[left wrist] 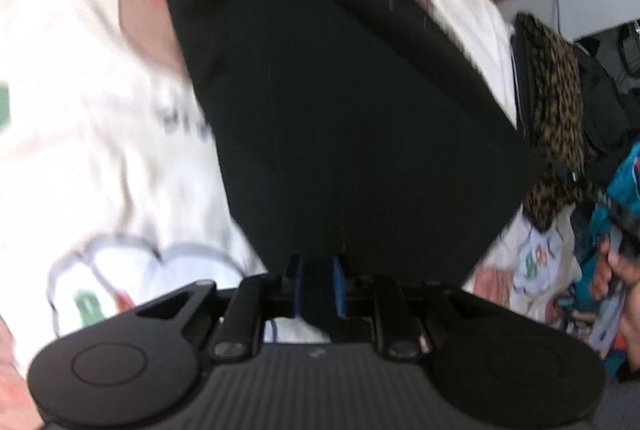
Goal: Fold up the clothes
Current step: 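Grasp the black shorts' waistband with the left tool while the right tool holds the edge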
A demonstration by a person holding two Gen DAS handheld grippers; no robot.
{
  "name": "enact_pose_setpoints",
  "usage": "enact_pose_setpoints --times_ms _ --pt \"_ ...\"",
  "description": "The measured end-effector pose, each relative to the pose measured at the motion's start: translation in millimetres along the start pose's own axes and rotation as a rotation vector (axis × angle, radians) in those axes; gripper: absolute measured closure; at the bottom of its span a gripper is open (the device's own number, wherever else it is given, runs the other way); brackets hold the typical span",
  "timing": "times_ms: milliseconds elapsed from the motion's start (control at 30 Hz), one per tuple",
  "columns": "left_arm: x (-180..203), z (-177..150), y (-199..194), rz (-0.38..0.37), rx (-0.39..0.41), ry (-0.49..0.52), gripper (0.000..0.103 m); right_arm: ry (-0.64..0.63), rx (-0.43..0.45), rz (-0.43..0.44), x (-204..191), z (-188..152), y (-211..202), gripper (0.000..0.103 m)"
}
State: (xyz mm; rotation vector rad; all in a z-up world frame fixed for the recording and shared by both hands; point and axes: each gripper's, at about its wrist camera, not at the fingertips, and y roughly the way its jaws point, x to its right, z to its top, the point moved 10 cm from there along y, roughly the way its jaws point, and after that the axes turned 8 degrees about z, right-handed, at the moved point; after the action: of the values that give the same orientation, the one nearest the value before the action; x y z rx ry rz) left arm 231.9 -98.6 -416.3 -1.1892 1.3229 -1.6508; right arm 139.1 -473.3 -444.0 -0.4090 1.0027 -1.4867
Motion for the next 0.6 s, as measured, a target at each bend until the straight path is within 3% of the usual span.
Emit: enact_pose_setpoints --times_ms 300,600 --pt "4.6 95.1 -36.6 0.074 0.134 0.006 0.087 -0.012 0.050 0.095 -20.3 13.1 14.9 0.082" --pt "33.2 183.8 -50.7 0.076 0.277 -0.071 0.081 0.036 0.091 0.176 -36.9 41.6 38.9 0.082"
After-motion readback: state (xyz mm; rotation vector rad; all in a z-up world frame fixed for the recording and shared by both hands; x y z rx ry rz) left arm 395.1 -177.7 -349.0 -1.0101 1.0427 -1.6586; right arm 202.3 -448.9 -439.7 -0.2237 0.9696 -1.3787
